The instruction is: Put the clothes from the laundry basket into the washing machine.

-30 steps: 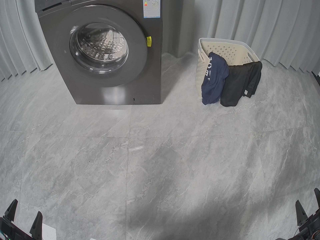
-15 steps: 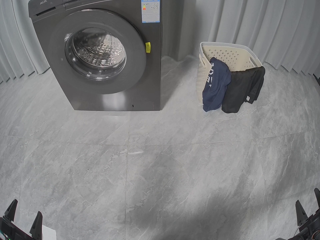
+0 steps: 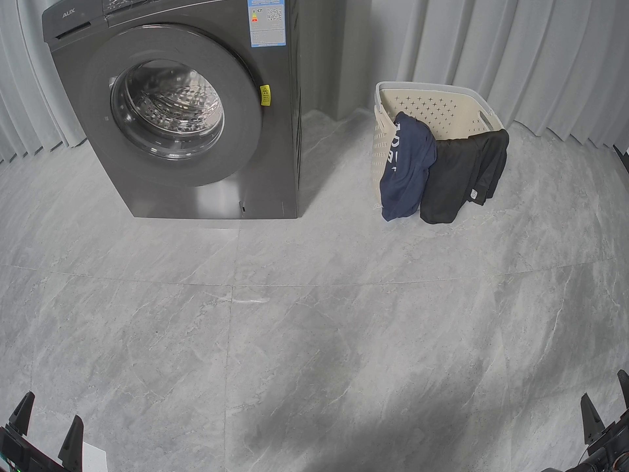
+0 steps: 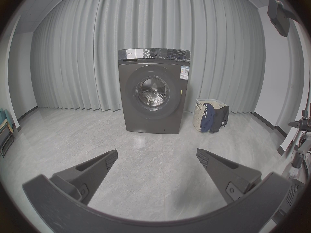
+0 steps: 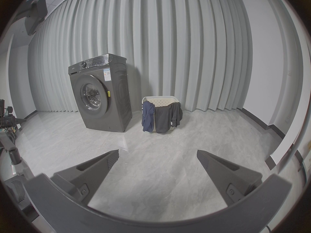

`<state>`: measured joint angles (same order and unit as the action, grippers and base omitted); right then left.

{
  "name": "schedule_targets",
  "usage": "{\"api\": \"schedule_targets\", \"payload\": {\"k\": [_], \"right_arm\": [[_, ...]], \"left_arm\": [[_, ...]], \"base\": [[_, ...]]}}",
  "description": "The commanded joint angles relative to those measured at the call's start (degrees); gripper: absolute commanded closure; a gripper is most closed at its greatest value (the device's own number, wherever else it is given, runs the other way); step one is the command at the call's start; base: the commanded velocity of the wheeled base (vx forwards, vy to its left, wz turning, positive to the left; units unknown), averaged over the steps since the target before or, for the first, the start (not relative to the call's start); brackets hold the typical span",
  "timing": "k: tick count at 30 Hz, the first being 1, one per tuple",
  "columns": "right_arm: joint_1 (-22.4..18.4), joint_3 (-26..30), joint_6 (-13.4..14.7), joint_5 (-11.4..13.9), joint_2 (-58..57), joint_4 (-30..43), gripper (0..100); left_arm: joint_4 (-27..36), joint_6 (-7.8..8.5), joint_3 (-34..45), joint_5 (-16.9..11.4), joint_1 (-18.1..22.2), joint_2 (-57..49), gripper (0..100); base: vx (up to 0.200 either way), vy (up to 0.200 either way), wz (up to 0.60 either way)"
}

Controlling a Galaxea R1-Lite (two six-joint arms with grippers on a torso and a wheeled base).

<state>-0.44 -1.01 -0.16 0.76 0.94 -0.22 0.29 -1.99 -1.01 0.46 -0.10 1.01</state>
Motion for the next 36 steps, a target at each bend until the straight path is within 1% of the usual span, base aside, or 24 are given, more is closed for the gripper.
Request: {"api": "schedule_targets", "payload": {"k": [1,6,24,28,30,33,36], "right_arm": [[0.0,1.0,0.0,0.0,-0.2,0.0,0],[0.0,1.0,0.0,0.0,-0.2,0.0,0],[0.0,1.0,0.0,0.0,-0.2,0.0,0],[0.0,1.0,-0.3,0.3,-0.2,0.0,0],[0.0,1.0,-0.4,0.6,-0.2,-0.1,0],[0.0,1.0,-0.1,0.6,-0.3,-0.1,0],[0.0,1.0,-0.1,0.6,-0.2,-0.1,0]], "left_arm": [[0.1,-0.03,0.9,0.2,0.0,-0.8,0],[0.1,0.05,0.9,0.5,0.0,-0.8,0],[0.1,-0.03,0.9,0.5,0.0,-0.8,0],[0.1,-0.03,0.9,0.5,0.0,-0.8,0],[0.1,-0.03,0.9,0.5,0.0,-0.8,0],[0.1,-0.03,0.9,0.5,0.0,-0.8,0],[0.1,-0.03,0.9,0.5,0.0,-0.8,0]], "base": [[0.000,0.000,0.00],[0.000,0.000,0.00],[0.200,0.000,0.00],[0.000,0.000,0.00],[0.000,0.000,-0.60],[0.000,0.000,0.00],[0.200,0.000,0.00]]}}
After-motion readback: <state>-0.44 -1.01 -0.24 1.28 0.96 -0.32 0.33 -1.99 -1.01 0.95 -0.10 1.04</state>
